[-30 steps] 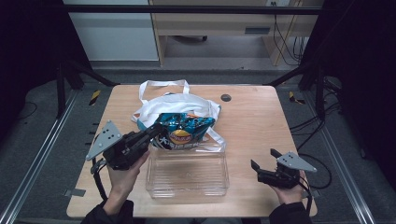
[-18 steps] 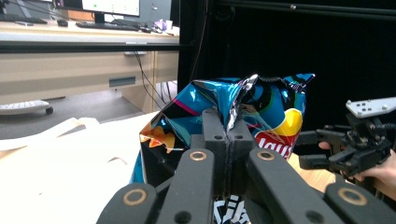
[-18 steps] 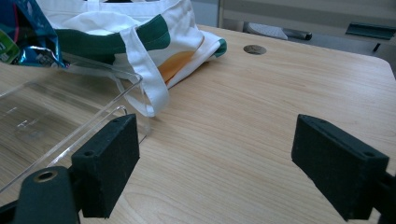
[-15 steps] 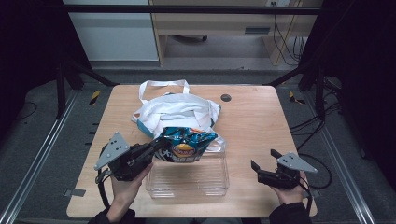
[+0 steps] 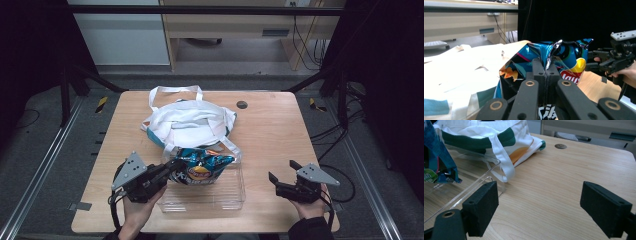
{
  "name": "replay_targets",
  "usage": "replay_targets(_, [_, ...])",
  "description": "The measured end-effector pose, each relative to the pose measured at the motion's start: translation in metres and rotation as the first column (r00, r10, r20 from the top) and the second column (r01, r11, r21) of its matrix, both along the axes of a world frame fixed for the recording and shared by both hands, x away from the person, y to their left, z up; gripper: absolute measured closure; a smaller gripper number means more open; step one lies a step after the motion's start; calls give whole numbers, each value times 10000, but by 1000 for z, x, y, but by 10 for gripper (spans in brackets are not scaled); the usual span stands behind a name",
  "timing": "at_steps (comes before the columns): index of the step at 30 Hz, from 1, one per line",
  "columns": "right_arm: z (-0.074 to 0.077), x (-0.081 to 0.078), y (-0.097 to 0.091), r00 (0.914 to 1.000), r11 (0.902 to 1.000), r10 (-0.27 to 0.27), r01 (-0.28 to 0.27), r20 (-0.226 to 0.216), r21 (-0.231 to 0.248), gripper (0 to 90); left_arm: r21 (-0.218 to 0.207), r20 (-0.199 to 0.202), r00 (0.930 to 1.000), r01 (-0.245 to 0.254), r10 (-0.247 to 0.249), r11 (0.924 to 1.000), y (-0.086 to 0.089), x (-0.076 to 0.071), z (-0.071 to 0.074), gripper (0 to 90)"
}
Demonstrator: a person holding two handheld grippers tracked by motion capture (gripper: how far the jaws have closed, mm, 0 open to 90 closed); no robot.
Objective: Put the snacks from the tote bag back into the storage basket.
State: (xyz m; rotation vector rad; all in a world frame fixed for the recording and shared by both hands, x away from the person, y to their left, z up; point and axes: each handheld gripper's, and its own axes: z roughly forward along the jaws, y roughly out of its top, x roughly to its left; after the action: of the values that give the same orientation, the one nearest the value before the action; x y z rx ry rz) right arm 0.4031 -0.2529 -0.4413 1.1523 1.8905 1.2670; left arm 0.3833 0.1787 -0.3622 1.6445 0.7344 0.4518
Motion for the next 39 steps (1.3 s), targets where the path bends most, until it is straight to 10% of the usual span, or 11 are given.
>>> replay_targets(39, [-2, 2, 1, 9999, 10000, 70, -71, -122, -53, 154, 187, -1014, 9915, -805, 820, 9966, 4, 20, -31, 895])
